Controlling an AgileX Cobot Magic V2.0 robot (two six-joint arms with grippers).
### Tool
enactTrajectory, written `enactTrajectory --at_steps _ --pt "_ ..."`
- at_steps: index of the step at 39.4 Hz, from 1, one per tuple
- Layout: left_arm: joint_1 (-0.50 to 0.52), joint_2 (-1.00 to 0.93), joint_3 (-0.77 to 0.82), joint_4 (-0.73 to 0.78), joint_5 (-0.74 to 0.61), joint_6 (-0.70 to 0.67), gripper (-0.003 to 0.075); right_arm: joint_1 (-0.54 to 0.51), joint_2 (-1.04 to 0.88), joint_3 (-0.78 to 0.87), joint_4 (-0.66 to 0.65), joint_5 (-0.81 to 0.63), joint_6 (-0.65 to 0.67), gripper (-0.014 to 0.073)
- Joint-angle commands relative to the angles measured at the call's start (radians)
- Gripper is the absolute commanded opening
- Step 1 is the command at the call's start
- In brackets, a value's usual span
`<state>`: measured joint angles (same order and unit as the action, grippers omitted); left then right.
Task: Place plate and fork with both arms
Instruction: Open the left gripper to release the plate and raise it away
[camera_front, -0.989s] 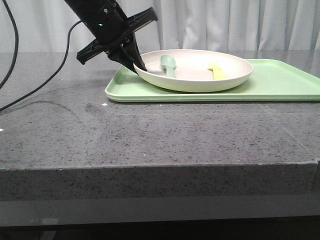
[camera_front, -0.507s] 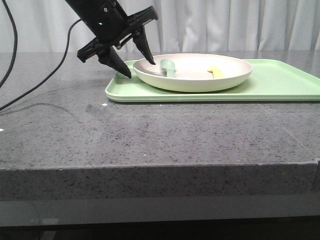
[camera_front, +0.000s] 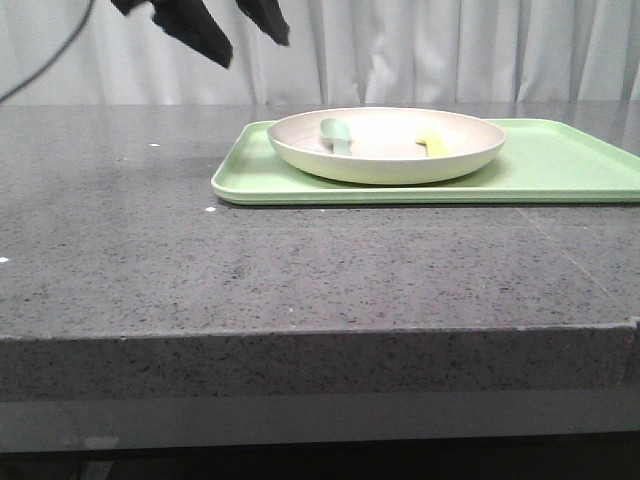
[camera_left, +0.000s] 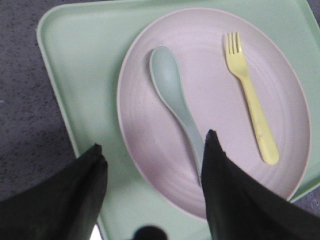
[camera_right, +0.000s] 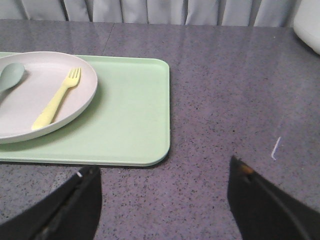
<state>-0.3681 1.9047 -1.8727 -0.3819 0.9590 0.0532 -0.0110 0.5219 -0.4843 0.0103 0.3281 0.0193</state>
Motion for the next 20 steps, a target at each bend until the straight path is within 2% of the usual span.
enactTrajectory --at_steps 1,10,20 --pt "0.007 -0.146 0.043 0.027 -0.057 0.011 0.0412 -0.002 0.007 -0.037 -0.001 -0.076 -0.006 0.0549" --pt "0.080 -0.353 0.288 0.060 -0.120 0.038 0.0412 -0.002 0.007 -0.037 -0.001 -0.076 -0.006 0.0549" --pt "0.172 -0.550 0.561 0.060 -0.122 0.109 0.0412 -0.002 0.007 -0.037 -0.001 -0.076 -0.006 0.0549"
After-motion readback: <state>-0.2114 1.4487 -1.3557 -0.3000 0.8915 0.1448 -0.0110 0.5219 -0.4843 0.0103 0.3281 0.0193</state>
